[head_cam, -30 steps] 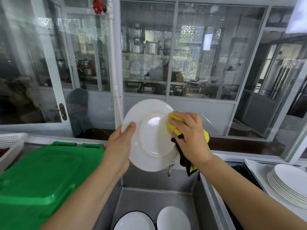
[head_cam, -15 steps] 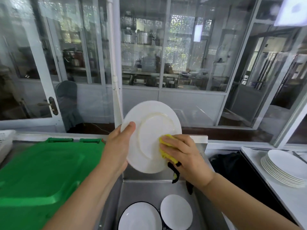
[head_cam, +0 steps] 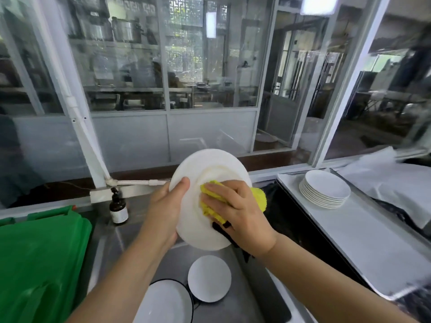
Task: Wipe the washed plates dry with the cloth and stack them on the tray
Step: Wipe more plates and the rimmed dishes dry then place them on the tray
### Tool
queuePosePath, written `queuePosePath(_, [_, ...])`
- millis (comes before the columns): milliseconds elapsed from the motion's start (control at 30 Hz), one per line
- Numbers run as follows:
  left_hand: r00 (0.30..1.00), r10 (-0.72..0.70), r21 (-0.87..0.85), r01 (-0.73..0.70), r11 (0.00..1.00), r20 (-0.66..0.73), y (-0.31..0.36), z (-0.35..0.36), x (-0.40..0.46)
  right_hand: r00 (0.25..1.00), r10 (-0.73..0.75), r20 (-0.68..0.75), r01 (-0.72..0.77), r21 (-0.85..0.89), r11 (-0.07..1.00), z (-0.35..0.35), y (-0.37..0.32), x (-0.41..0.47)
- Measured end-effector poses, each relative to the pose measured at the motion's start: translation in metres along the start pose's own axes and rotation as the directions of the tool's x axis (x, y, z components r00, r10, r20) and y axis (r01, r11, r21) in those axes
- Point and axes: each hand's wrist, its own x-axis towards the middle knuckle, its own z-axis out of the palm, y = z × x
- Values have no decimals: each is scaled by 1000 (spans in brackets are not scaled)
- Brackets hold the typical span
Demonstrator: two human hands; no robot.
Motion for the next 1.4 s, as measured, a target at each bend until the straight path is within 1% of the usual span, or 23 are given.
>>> queuePosePath(67, [1000, -15, 13, 15, 1000, 23, -10, 19, 4, 999, 47, 22, -46, -30, 998, -14, 21, -22])
queuePosePath(133, [998, -27, 37, 25, 999, 49, -22, 41, 8, 987, 157, 31, -154, -88, 984, -31, 48, -45])
queuePosePath(200, [998, -22, 67, 18, 998, 61, -37, 68, 13, 965, 264, 11, -260, -137, 956, -49, 81, -71])
queuePosePath(300, [994, -37, 129, 23, 991, 106, -68, 117, 20, 928, 371, -30, -371, -175, 912, -78, 134, -116])
queuePosePath(400, [989, -50, 200, 22, 980, 137, -105, 179, 25, 841, 532, -100, -541, -185, 821, -112, 190, -171])
queuePosePath(467, [982, -30, 281, -24, 959, 187, -130, 227, 31, 765, 628, -142, -644, -178, 744, -137, 228, -210])
queuePosePath(567, [966, -7, 442, -111, 890, 257, -169, 304, 47, 694, 702, -159, -720, -174, 672, -169, 285, -266])
queuePosePath(633, [952, 55, 555, -222, 802, 300, -199, 352, 60, 646, 747, -157, -763, -154, 628, -185, 320, -299])
queuePosePath(700, [915, 156, 632, -373, 680, 372, -227, 395, 71, 584, 794, -170, -811, -101, 576, -199, 351, -324])
queuePosePath(733, [875, 204, 672, -470, 572, 438, -240, 413, 78, 552, 813, -184, -832, -70, 550, -204, 365, -334])
queuePosePath(800, [742, 256, 694, -670, 264, 619, -266, 442, 91, 495, 843, -212, -862, -2, 506, -212, 388, -350])
queuePosePath(833, [682, 255, 673, -727, 137, 686, -277, 455, 97, 465, 859, -217, -875, 37, 483, -214, 399, -356])
queuePosePath(867, [642, 242, 649, -758, 59, 727, -287, 466, 103, 435, 875, -213, -886, 74, 458, -216, 408, -362])
queuePosePath(900, [620, 224, 633, -774, 17, 752, -298, 478, 109, 411, 888, -206, -893, 105, 437, -217, 416, -367])
queuePosePath(967, [608, 152, 620, -783, -43, 779, -320, 497, 117, 378, 905, -196, -901, 146, 408, -217, 431, -377])
queuePosePath(1000, [589, 118, 599, -798, -69, 799, -330, 506, 121, 358, 913, -194, -906, 165, 390, -217, 437, -381])
queuePosePath(1033, [550, 104, 559, -824, -93, 829, -338, 513, 124, 336, 922, -191, -910, 185, 370, -216, 443, -385])
queuePosePath(1100, [469, 79, 475, -863, -170, 880, -355, 526, 133, 289, 940, -179, -918, 226, 325, -214, 453, -391])
queuePosePath(1133, [427, 67, 431, -873, -230, 902, -365, 530, 138, 265, 949, -171, -922, 244, 301, -213, 458, -393])
queuePosePath(1167, [404, 55, 403, -871, -282, 913, -375, 534, 143, 244, 956, -163, -924, 259, 280, -212, 461, -395])
queuePosePath(1300, [344, 43, 328, -839, -435, 938, -412, 540, 165, 202, 967, -154, -924, 296, 240, -208, 473, -401])
queuePosePath(1333, [332, 37, 312, -835, -453, 942, -418, 540, 169, 198, 968, -152, -924, 299, 236, -208, 476, -403])
queuePosePath(1400, [330, 18, 301, -838, -456, 944, -428, 540, 176, 191, 971, -144, -925, 303, 227, -207, 481, -405])
